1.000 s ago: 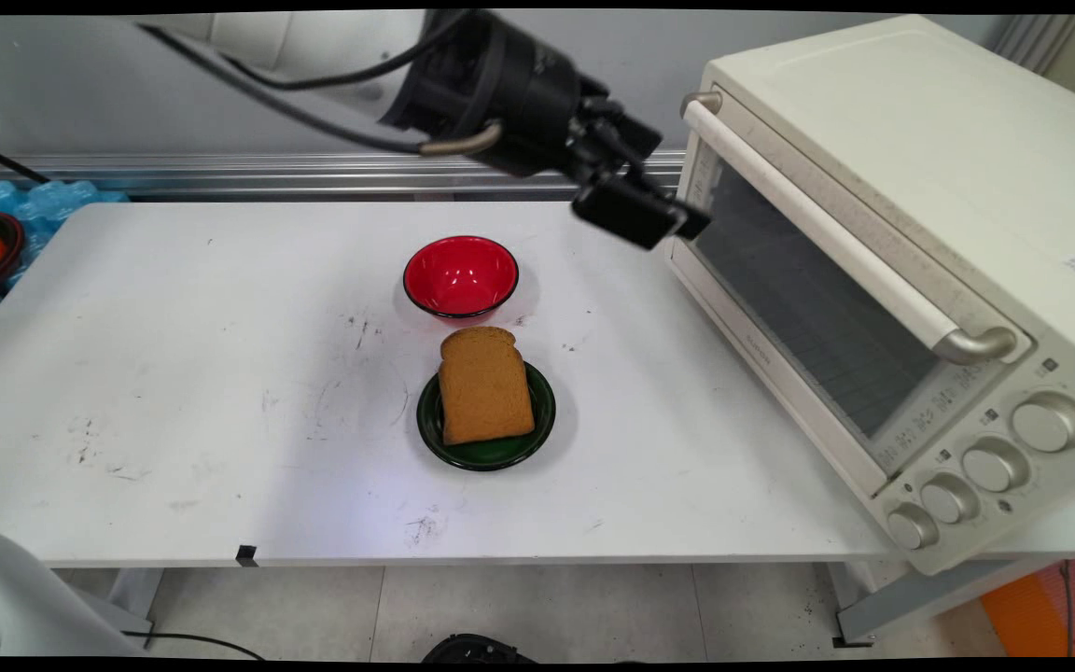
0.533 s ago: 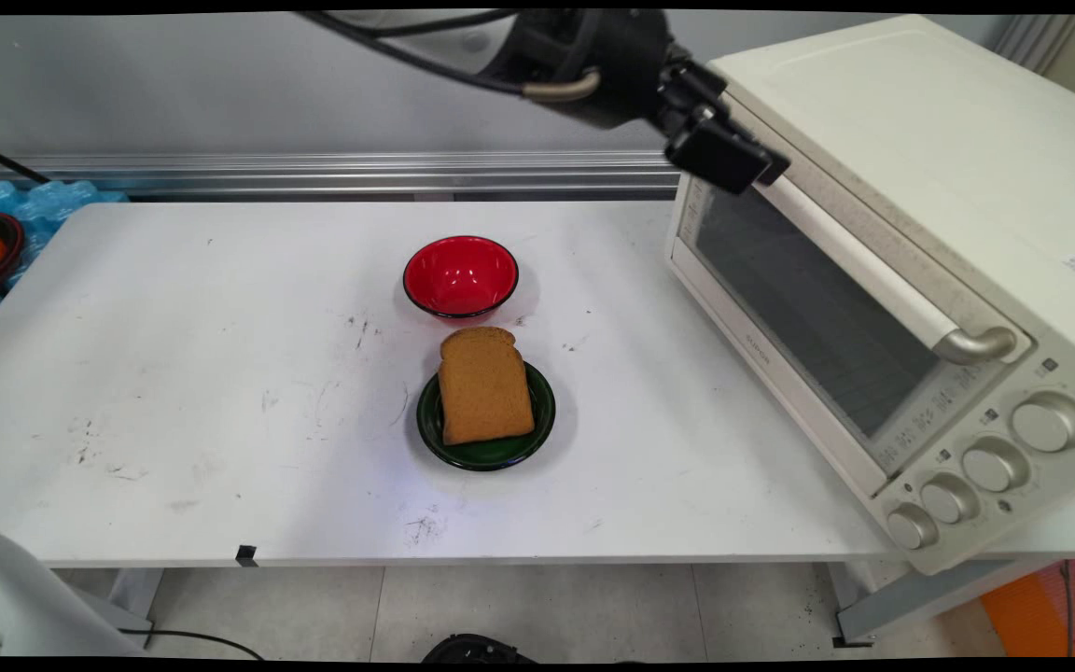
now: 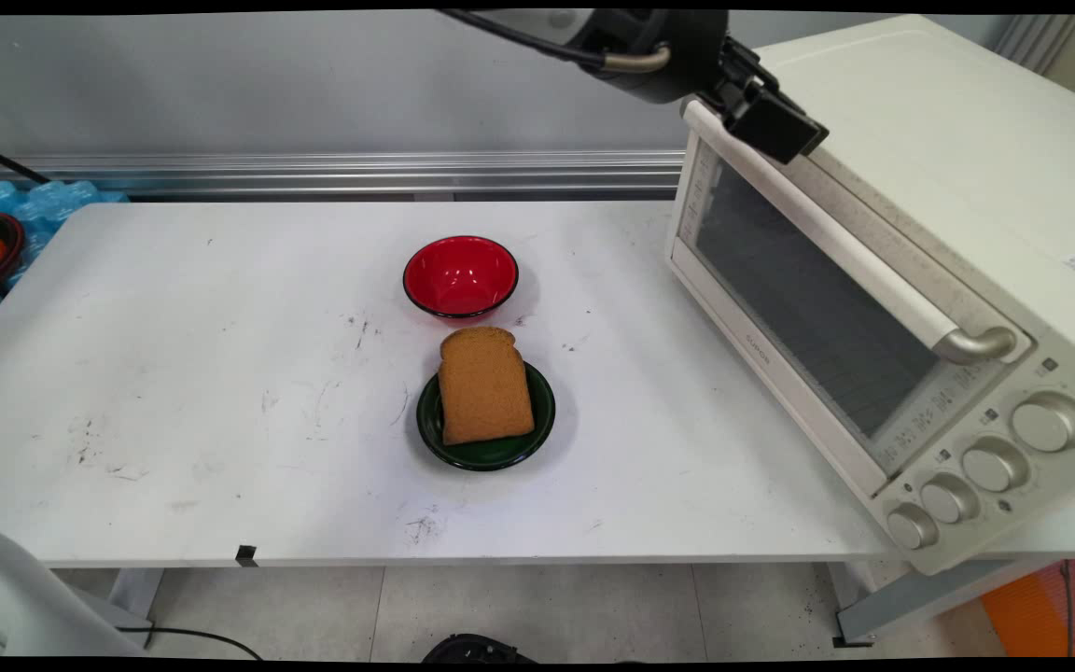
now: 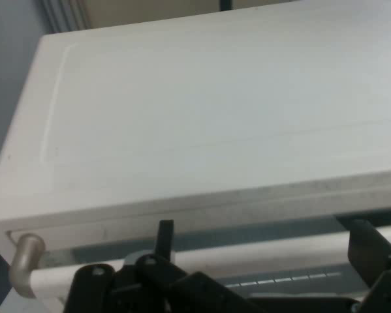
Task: Open the oven
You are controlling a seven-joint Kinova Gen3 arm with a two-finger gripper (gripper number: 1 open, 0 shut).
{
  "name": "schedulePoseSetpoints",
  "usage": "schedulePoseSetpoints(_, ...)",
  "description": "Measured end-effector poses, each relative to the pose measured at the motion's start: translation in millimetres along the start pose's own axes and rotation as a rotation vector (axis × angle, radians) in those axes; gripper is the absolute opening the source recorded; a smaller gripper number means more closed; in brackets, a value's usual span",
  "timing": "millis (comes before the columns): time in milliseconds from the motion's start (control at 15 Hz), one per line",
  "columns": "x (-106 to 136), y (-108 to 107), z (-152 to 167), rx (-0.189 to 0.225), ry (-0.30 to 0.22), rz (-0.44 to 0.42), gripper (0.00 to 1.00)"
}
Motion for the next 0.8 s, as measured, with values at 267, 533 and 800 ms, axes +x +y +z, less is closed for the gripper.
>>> schedulePoseSetpoints(267,8.0,-3.1,24.7,0.031,-0.022,-0.033,1.0)
schedulePoseSetpoints(533,11.9,-5.4,47.7,0.052,-0.049,-0.083,1.0)
schedulePoseSetpoints(800,11.8,-6.2,64.8,0.065,-0.081,-0.117,1.0)
